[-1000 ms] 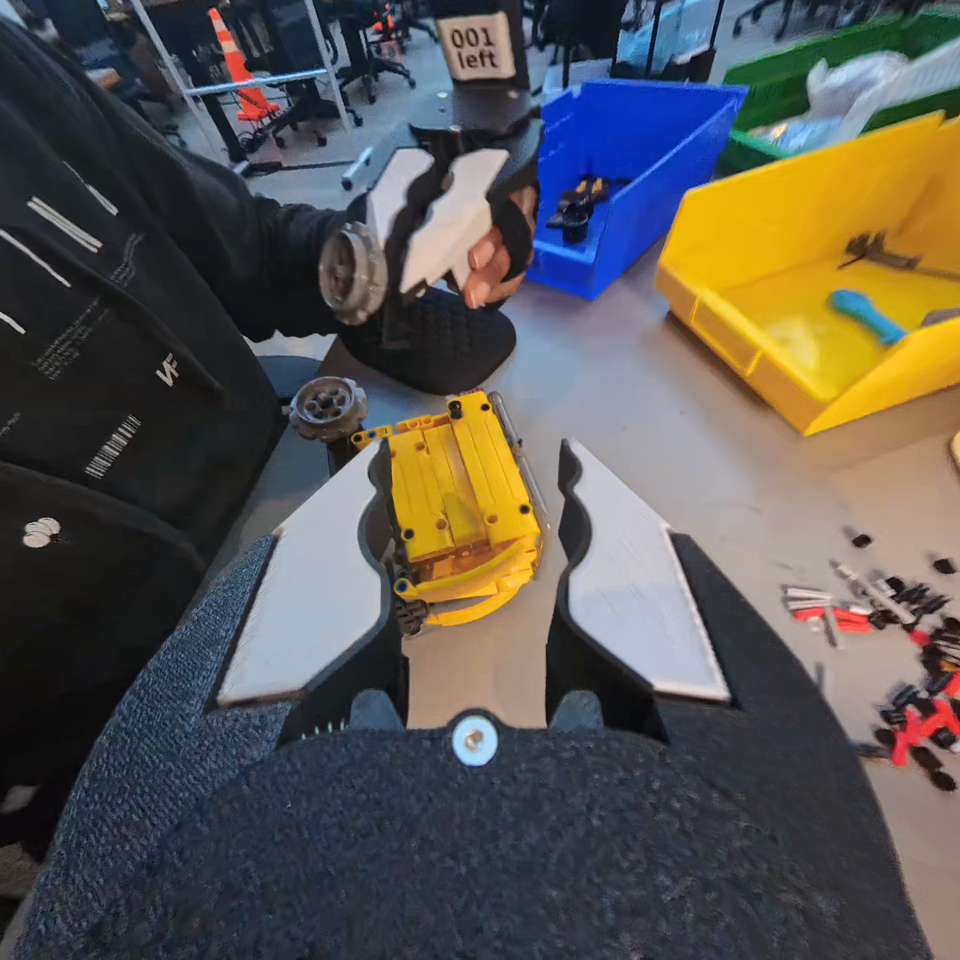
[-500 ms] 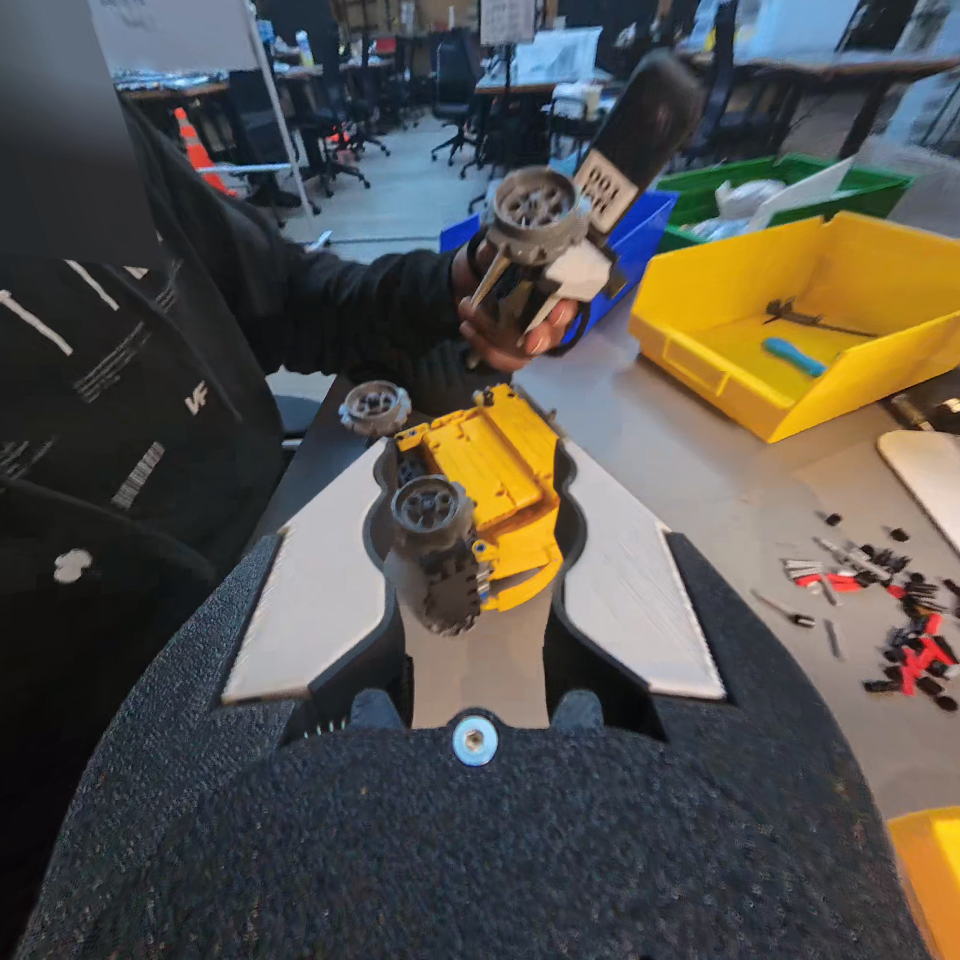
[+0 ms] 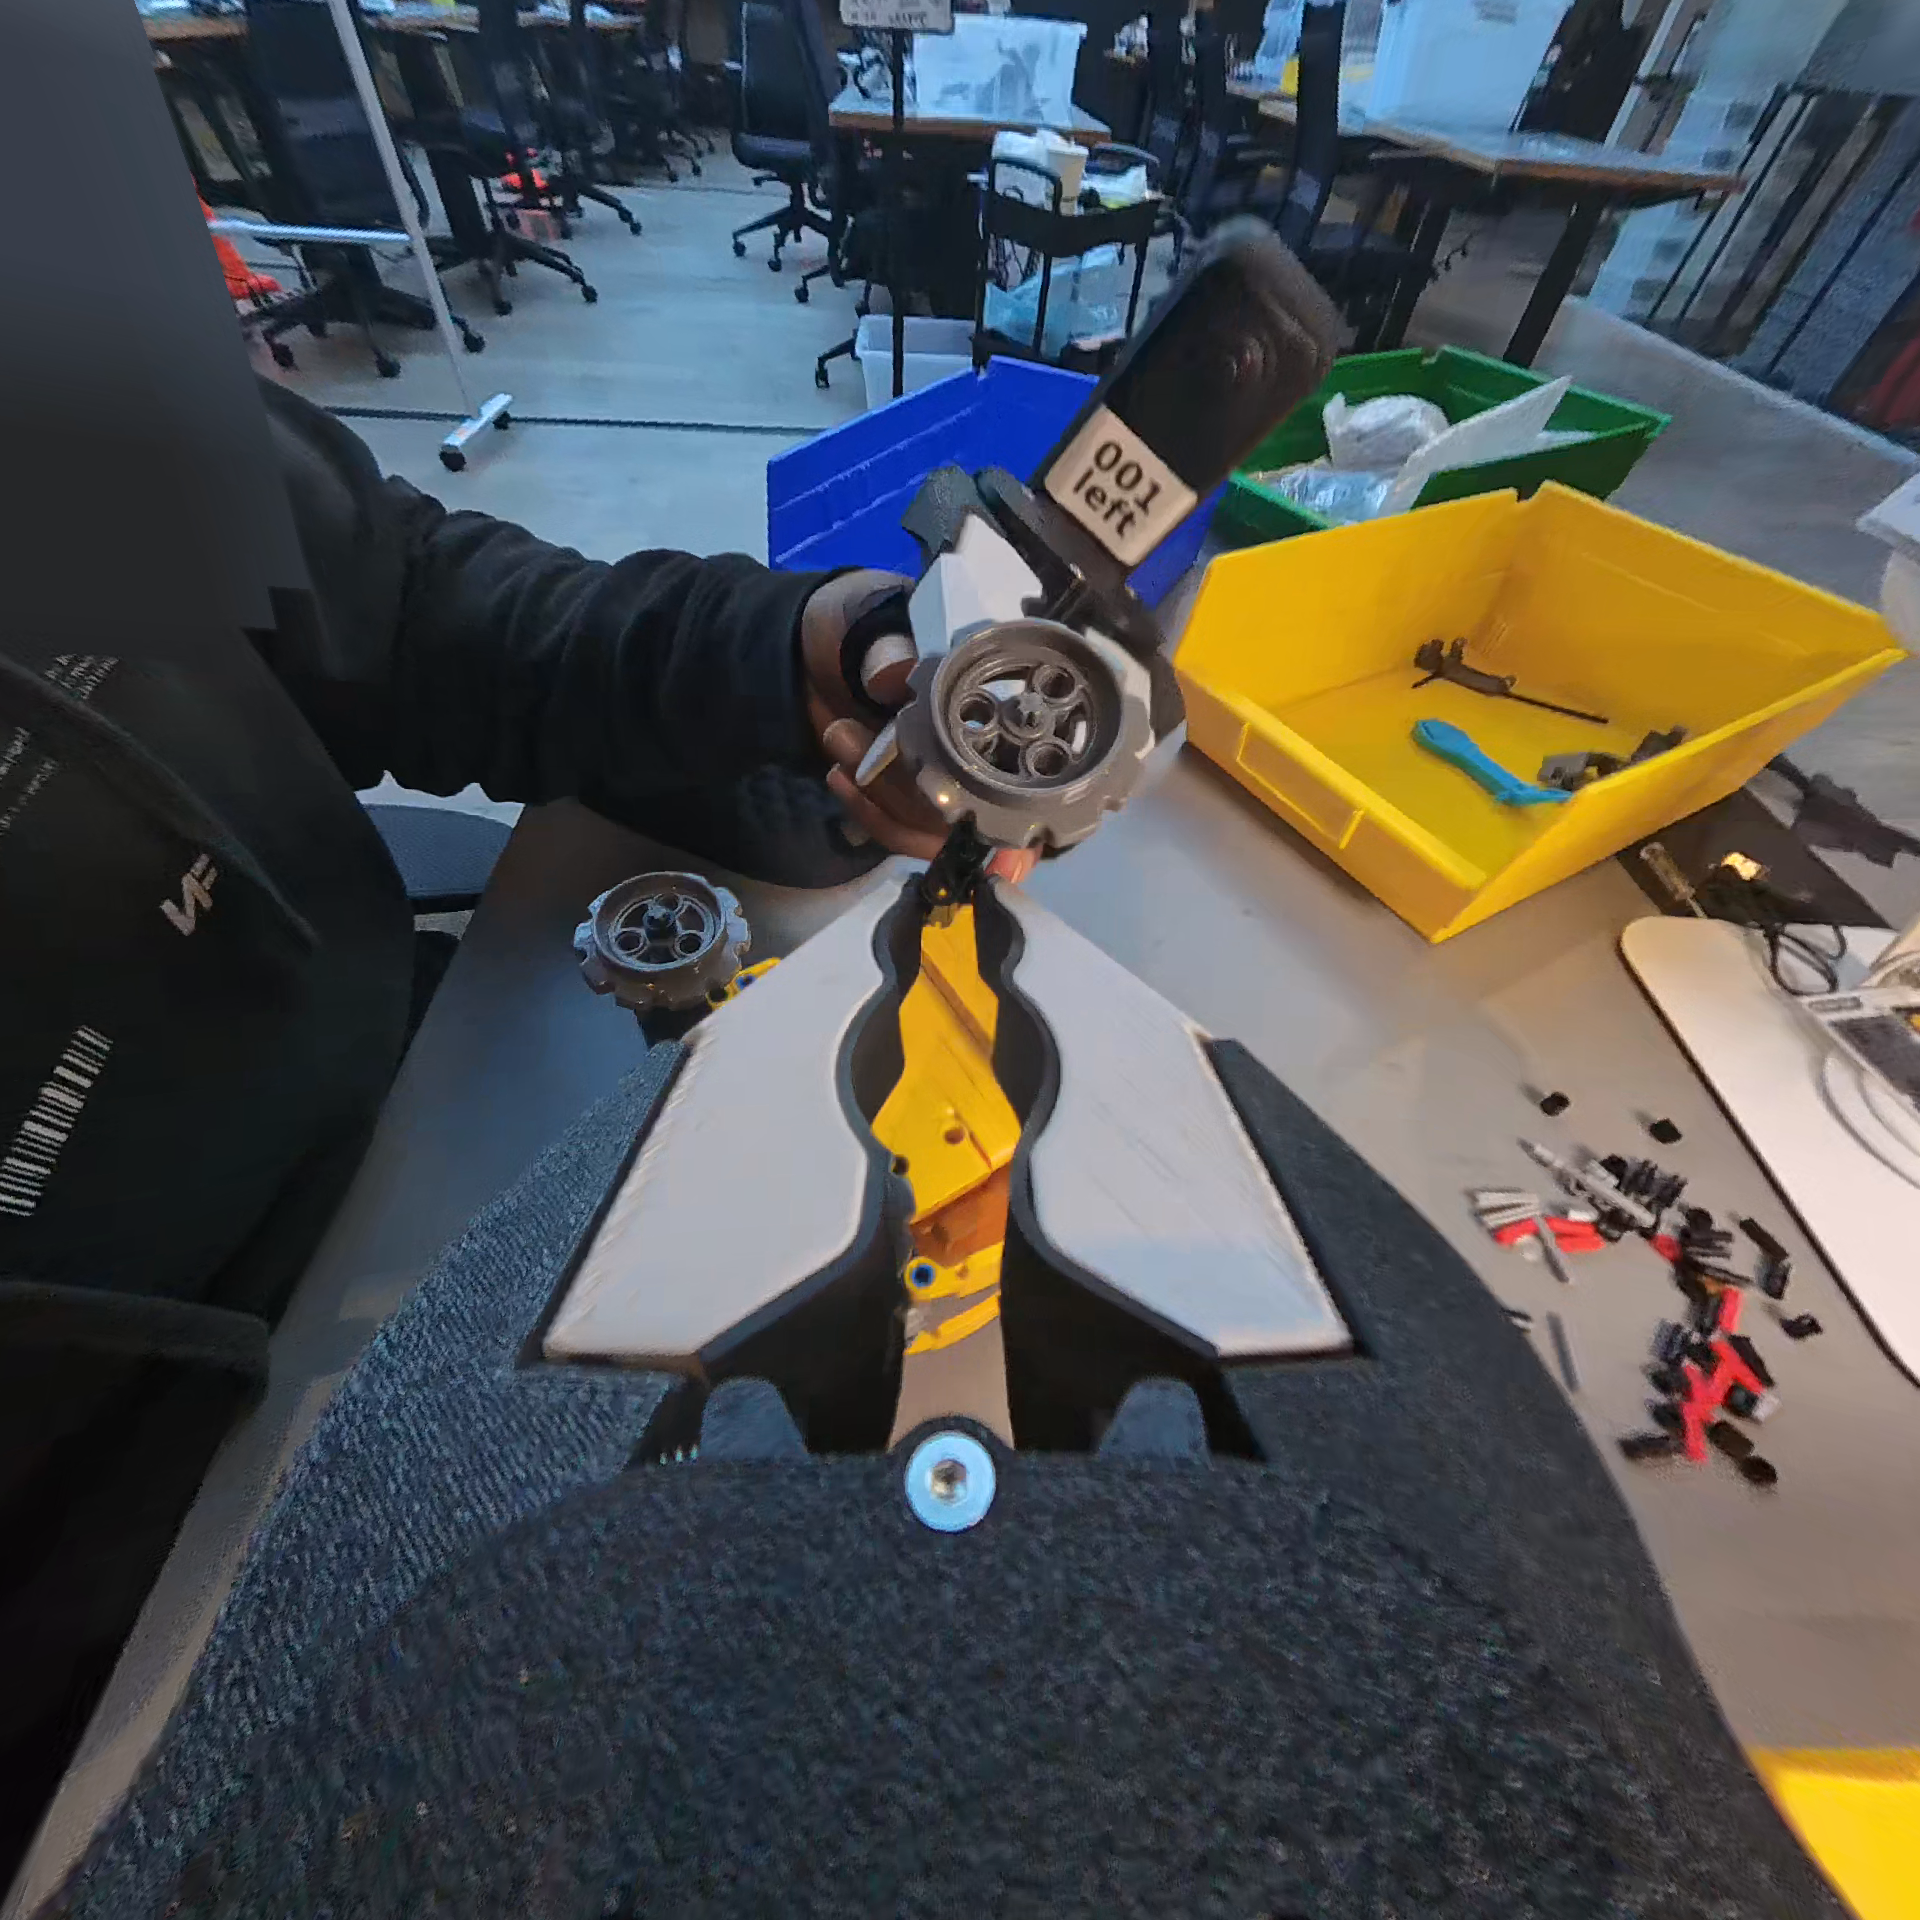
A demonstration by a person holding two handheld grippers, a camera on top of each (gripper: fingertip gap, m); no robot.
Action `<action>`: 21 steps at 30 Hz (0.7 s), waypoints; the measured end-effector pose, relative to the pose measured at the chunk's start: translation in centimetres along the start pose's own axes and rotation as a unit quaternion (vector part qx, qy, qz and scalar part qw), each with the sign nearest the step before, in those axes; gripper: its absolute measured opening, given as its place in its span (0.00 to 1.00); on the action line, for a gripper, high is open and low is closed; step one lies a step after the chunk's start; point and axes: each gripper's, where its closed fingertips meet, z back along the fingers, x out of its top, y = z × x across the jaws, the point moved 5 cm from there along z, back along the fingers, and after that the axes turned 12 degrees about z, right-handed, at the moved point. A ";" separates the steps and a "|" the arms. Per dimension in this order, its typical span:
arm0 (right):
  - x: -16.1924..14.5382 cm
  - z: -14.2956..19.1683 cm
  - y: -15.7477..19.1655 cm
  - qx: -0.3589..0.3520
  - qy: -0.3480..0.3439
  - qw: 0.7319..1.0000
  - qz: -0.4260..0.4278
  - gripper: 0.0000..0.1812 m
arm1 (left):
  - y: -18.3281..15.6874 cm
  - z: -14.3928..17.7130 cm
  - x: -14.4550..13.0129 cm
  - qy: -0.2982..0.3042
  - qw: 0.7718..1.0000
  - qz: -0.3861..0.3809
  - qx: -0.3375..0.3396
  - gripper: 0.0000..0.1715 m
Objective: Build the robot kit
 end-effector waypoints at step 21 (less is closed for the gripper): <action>-1.8 -0.5 6.0 -0.089 0.193 0.968 -0.132 0.08 | 0.3 -1.7 -3.9 0.311 0.916 -0.245 0.059 0.06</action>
